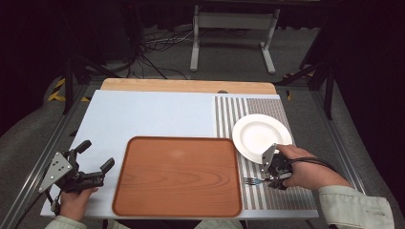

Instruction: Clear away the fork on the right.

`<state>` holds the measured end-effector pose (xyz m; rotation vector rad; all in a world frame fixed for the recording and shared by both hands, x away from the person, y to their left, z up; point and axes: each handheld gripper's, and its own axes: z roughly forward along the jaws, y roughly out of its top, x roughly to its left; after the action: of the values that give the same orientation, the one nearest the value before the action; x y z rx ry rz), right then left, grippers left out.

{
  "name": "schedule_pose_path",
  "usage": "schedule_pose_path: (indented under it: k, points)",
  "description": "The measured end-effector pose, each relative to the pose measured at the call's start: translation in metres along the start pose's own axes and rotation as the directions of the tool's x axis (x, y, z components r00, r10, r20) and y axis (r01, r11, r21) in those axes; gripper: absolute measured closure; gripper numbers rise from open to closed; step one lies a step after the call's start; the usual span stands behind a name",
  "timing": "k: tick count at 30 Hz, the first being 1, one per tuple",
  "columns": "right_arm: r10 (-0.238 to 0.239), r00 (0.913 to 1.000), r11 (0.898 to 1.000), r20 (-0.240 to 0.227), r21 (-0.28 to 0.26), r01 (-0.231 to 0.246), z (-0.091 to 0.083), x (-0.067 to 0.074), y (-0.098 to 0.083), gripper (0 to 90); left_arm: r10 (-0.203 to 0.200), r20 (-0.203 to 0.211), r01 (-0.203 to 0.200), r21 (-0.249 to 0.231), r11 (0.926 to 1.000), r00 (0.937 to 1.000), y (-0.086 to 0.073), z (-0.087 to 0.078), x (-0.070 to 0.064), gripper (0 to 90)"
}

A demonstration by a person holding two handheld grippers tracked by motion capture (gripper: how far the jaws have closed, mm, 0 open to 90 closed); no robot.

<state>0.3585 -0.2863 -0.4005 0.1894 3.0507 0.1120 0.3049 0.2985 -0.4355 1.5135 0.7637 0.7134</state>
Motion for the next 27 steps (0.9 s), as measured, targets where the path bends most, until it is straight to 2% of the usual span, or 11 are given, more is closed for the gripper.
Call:
schedule_pose_path:
  k: [5, 6, 8, 9, 14, 21, 27]
  points:
    - [-0.025, 0.9996, 0.998, -0.015, 0.053, 0.026, 0.005, -0.001, -0.001, 50.6, 0.001, 0.003, -0.001, 0.002, 1.0, 1.0, 0.0, 0.0, 0.0, 0.5]
    - [-0.044, 0.9988, 0.996, -0.02, 0.077, 0.045, 0.006, -0.002, -0.001, 52.7, 0.003, 0.004, -0.003, 0.003, 1.0, 1.0, 0.0, 0.001, 0.0, 0.5]
    - [-0.044, 0.9987, 0.995, -0.024, 0.094, 0.046, 0.006, -0.003, -0.001, 53.4, 0.003, 0.006, -0.003, 0.001, 1.0, 1.0, 0.0, 0.001, -0.001, 0.5]
    - [-0.059, 0.998, 0.992, -0.023, 0.106, 0.061, 0.007, -0.004, -0.001, 55.4, 0.004, 0.007, -0.004, 0.002, 1.0, 1.0, 0.0, 0.001, -0.001, 0.5]
    - [-0.068, 0.9973, 0.989, -0.029, 0.131, 0.071, 0.011, -0.006, -0.001, 62.4, 0.003, 0.008, -0.003, 0.003, 1.0, 1.0, 0.0, 0.001, -0.001, 0.5]
    - [-0.096, 0.9937, 0.983, -0.057, 0.153, 0.104, 0.014, -0.006, -0.001, 77.4, 0.004, 0.011, -0.004, 0.004, 1.0, 0.9999, 0.0, 0.001, -0.001, 0.5]
    - [-0.121, 0.9912, 0.98, -0.054, 0.155, 0.128, 0.014, -0.005, 0.0, 78.0, 0.003, 0.011, -0.003, 0.006, 1.0, 0.9999, -0.001, 0.001, -0.001, 0.5]
